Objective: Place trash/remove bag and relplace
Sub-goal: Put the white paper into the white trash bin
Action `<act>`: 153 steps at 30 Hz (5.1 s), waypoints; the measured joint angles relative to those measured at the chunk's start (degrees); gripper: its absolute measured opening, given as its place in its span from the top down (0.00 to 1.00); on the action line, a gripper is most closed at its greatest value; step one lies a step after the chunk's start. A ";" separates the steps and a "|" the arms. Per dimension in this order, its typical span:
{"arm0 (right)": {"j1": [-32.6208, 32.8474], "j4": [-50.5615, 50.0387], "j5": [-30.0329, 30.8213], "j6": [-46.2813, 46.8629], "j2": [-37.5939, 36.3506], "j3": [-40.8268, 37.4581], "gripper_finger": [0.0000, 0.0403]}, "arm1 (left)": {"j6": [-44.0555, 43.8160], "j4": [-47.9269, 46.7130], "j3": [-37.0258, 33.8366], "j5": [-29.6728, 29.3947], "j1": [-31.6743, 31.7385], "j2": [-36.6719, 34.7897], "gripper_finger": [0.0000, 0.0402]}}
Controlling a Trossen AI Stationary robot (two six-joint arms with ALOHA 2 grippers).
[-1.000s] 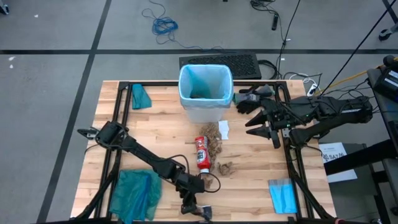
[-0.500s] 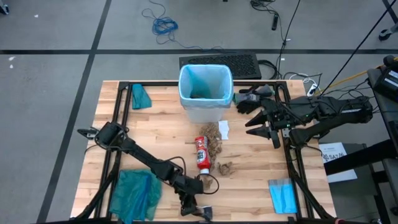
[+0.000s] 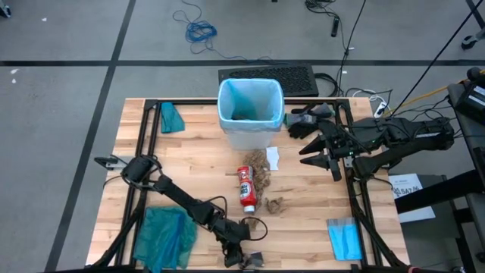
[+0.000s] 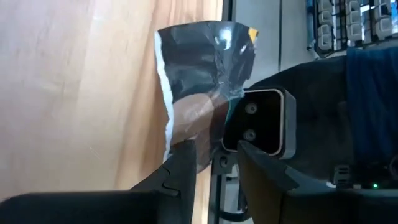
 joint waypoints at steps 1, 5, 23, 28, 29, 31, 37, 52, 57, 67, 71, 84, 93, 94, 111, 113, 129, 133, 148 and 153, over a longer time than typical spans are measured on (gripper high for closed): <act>0.00 0.00 -0.02 0.00 0.00 0.00 0.66 | -0.02 0.00 0.00 0.02 -0.02 0.00 0.76; 0.00 0.00 -0.02 0.00 0.00 0.00 0.66 | -0.04 -0.09 0.00 0.09 0.05 0.00 0.96; 2.67 -1.45 0.86 2.78 0.00 0.00 0.66 | 3.56 -3.91 0.24 4.08 2.69 1.16 1.00; 2.62 -1.40 2.25 2.32 0.02 0.00 0.66 | 4.91 -5.25 0.24 1.24 2.58 1.12 1.00; 2.62 -1.36 2.92 2.30 0.02 0.00 0.66 | 5.03 -6.17 0.26 0.21 2.62 1.07 1.00; 2.63 -1.63 4.46 2.15 0.02 0.00 0.66 | 4.72 -8.38 0.28 -2.55 2.75 0.97 1.00; 2.62 -2.95 7.49 2.14 0.15 0.00 0.66 | 2.56 -10.36 0.33 -6.93 3.18 0.96 1.00; 3.12 -5.20 7.31 1.86 0.68 0.00 0.66 | 2.51 -17.96 0.00 -5.83 7.03 -7.02 1.00; 3.93 -5.59 7.11 2.52 0.68 0.00 0.66 | -3.85 -16.57 -0.08 -0.60 8.04 -6.91 0.96; 6.05 -7.14 7.37 4.09 0.66 0.00 0.66 | -10.34 -11.98 -0.01 1.75 7.50 -6.97 0.65; 6.02 -8.29 7.63 4.33 0.66 0.00 0.66 | -11.45 -14.80 0.00 1.72 7.32 -6.97 0.61; 6.01 -9.35 7.78 4.72 0.66 0.00 0.66 | -12.92 -15.00 0.00 -2.45 5.99 -6.97 0.61; 5.99 -9.42 9.05 4.72 0.68 0.00 0.66 | -14.53 -11.83 0.09 -2.60 5.64 -5.66 0.61; 5.99 -9.51 9.05 4.72 0.66 0.00 0.66 | -14.60 -10.73 0.09 -2.52 5.55 -5.34 0.61; 5.99 -10.37 10.25 4.90 0.66 0.00 0.66 | -14.53 -9.46 0.11 -2.39 4.68 -2.71 0.89; 5.99 -10.54 10.27 4.94 0.68 0.00 0.66 | -14.49 -9.61 0.04 -3.44 4.48 -2.71 0.97; 5.99 -9.73 11.77 2.34 0.66 0.00 0.66 | 9.97 -14.96 0.15 -28.88 7.98 -36.93 1.00; 5.92 -6.94 15.12 0.85 0.66 0.00 0.66 | 18.56 -18.20 0.15 -36.81 15.66 -43.54 1.00; -2.89 -0.59 18.30 -0.28 2.03 0.00 0.66 | 40.29 -35.93 13.49 -21.98 48.07 -38.68 1.00; -4.81 -0.55 18.15 -0.28 4.13 0.00 0.66 | 45.58 -42.08 14.43 -16.37 51.55 -36.31 0.93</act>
